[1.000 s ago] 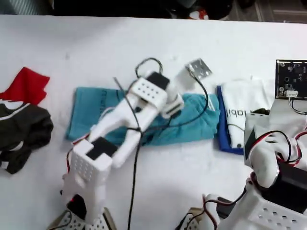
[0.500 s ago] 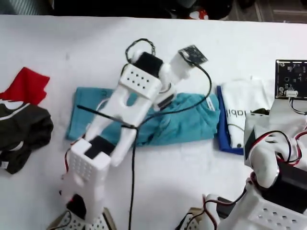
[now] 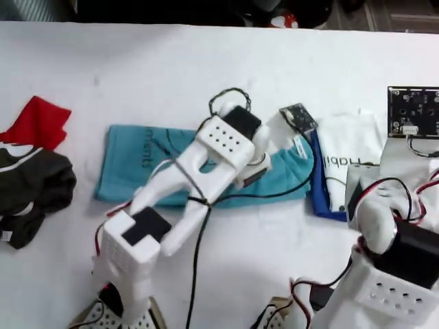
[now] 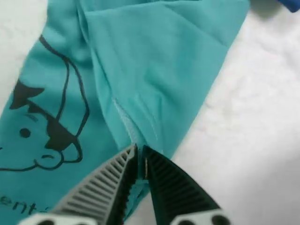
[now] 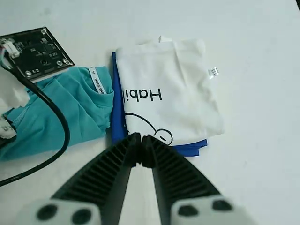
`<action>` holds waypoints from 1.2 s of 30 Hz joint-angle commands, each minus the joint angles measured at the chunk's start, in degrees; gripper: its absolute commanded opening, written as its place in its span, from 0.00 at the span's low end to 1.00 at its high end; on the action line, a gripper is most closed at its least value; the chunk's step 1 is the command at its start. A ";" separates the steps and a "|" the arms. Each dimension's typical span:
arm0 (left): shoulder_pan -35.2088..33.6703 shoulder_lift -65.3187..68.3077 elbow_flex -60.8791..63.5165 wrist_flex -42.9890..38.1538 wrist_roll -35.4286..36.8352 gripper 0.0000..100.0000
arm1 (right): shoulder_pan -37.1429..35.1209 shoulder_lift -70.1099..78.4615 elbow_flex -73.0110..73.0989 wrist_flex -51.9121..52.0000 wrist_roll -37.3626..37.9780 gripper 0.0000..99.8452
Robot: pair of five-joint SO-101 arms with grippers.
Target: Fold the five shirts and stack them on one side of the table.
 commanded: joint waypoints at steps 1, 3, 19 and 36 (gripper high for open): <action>-3.74 2.68 2.37 -3.60 0.53 0.05 | 0.04 -1.80 0.35 0.13 0.53 0.02; -6.29 5.58 3.34 -4.84 0.44 0.05 | 0.04 -1.89 0.35 0.13 0.53 0.02; -4.35 2.86 -12.13 5.71 0.88 0.05 | 0.04 -2.33 0.44 0.13 0.62 0.02; -0.57 5.76 0.00 -1.67 0.79 0.05 | 0.04 -2.33 0.44 0.13 0.62 0.02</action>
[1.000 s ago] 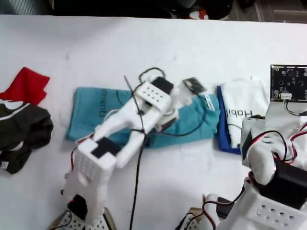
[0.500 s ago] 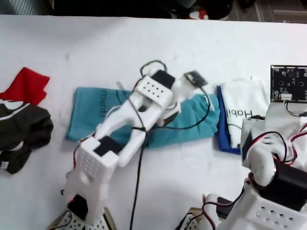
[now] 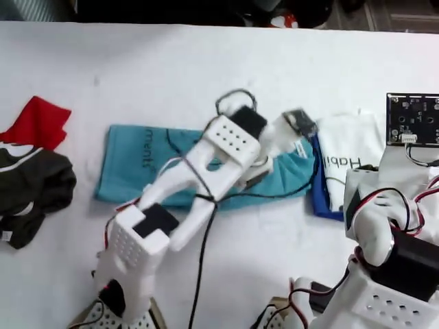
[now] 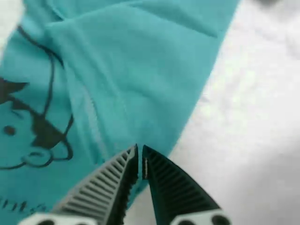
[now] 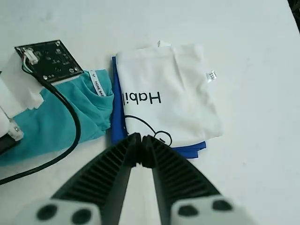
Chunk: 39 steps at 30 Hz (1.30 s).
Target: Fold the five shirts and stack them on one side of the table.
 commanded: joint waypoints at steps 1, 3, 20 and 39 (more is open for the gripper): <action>-1.80 1.98 3.78 -5.36 0.26 0.05 | 0.13 -0.48 -0.18 0.13 0.62 0.02; -3.12 3.03 3.60 -5.54 0.26 0.05 | 0.13 -0.48 -0.18 0.13 0.62 0.02; -16.84 -16.57 -4.40 9.41 3.96 0.18 | 0.13 -0.48 -0.18 0.13 0.62 0.02; -55.87 -17.19 21.27 -9.32 -7.38 0.29 | 0.04 -0.48 4.84 -0.31 0.62 0.02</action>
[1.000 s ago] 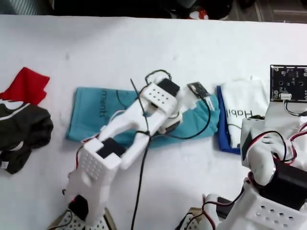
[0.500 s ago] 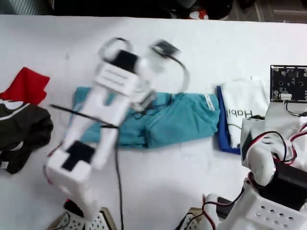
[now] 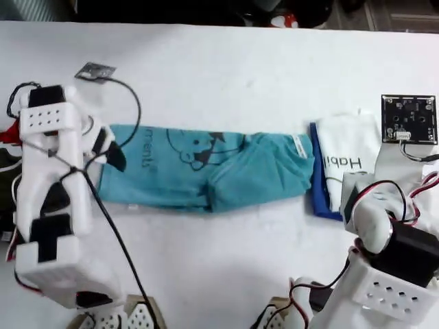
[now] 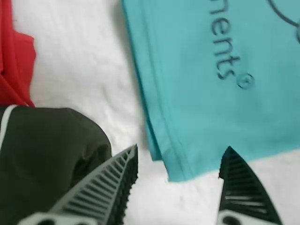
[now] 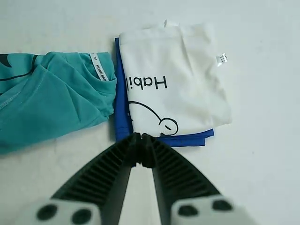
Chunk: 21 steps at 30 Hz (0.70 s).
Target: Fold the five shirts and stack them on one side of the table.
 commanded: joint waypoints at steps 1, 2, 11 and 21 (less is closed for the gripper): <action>-2.33 5.23 -2.02 -4.04 -0.53 0.29 | 0.04 -0.48 0.09 -0.31 0.62 0.02; -2.33 7.43 -3.25 -4.22 -0.53 0.29 | 0.04 -0.48 0.09 -0.31 0.62 0.02; -1.01 26.59 -21.45 -1.32 3.69 0.29 | 0.04 -0.48 0.09 -0.31 0.62 0.02; 2.59 44.09 -42.81 12.66 3.87 0.13 | 0.04 -0.48 0.00 -0.31 0.62 0.02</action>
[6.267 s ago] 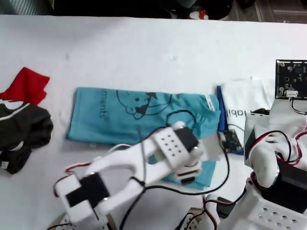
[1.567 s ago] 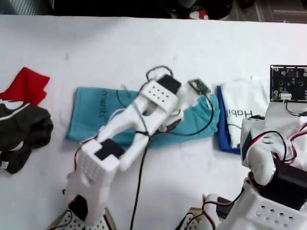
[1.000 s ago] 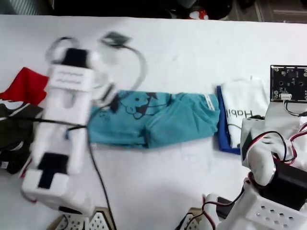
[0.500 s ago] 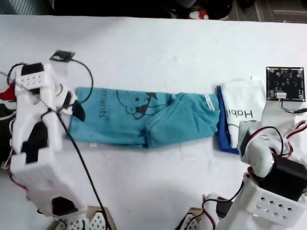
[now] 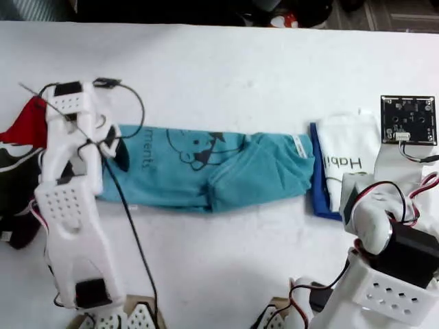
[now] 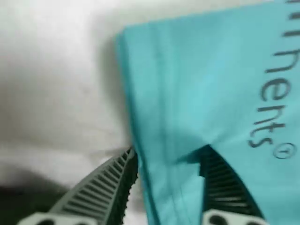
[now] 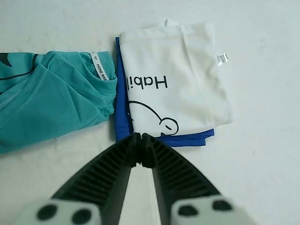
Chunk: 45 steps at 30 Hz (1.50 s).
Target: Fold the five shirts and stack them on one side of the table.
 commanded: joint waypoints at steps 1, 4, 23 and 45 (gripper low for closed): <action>0.66 4.70 -8.00 4.04 0.18 0.09 | 0.04 -0.31 -0.35 -0.31 0.53 0.02; -0.04 7.08 -12.13 5.71 -1.58 0.03 | 0.04 -0.31 -0.35 -0.31 0.53 0.02; -1.63 -16.48 -3.96 5.80 -2.64 0.02 | 0.13 -0.40 -0.44 -2.42 5.27 0.02; 39.60 -44.44 15.12 -1.05 13.71 0.02 | 0.22 -0.40 -0.35 -2.07 5.10 0.02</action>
